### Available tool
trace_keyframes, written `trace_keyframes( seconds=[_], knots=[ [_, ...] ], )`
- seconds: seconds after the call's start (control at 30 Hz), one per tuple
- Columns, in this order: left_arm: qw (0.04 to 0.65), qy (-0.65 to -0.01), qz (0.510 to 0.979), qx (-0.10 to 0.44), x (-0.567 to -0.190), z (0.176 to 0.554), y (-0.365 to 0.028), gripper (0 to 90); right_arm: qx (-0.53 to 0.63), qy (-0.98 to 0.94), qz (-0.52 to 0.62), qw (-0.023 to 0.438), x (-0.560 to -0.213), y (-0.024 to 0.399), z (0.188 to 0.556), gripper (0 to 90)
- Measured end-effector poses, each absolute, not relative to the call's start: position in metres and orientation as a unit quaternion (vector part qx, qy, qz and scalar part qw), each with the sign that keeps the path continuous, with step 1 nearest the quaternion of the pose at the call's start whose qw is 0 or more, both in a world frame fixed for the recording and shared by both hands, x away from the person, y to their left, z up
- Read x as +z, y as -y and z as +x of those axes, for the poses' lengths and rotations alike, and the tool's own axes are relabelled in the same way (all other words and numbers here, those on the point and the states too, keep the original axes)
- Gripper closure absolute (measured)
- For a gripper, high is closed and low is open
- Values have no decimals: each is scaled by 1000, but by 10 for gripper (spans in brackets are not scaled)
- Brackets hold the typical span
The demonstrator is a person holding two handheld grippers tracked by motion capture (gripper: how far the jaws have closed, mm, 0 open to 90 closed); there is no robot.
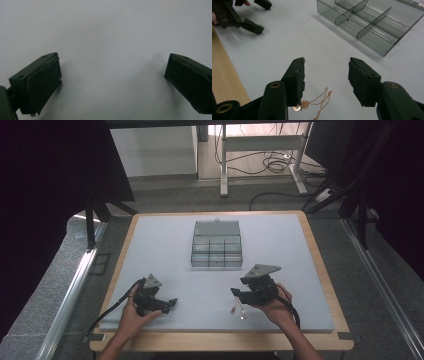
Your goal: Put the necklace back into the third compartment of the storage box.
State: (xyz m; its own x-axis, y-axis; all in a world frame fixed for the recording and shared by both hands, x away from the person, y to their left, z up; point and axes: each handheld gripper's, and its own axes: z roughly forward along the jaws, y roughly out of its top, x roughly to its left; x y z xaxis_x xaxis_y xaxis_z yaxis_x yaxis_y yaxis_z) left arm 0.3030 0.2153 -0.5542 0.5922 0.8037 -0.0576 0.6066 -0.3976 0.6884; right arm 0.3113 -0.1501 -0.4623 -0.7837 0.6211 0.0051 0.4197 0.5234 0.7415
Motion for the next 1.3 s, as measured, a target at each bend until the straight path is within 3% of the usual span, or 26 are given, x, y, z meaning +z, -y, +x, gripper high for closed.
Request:
trace_keyframes(
  seconds=[0.93,1.3],
  knots=[
    [344,-428,823,144,-554,303,-215,5,300,-912,270,74,-502,135,294,610],
    [344,-428,823,144,-554,303,-215,5,263,-923,266,88,-511,123,295,688]
  ],
)
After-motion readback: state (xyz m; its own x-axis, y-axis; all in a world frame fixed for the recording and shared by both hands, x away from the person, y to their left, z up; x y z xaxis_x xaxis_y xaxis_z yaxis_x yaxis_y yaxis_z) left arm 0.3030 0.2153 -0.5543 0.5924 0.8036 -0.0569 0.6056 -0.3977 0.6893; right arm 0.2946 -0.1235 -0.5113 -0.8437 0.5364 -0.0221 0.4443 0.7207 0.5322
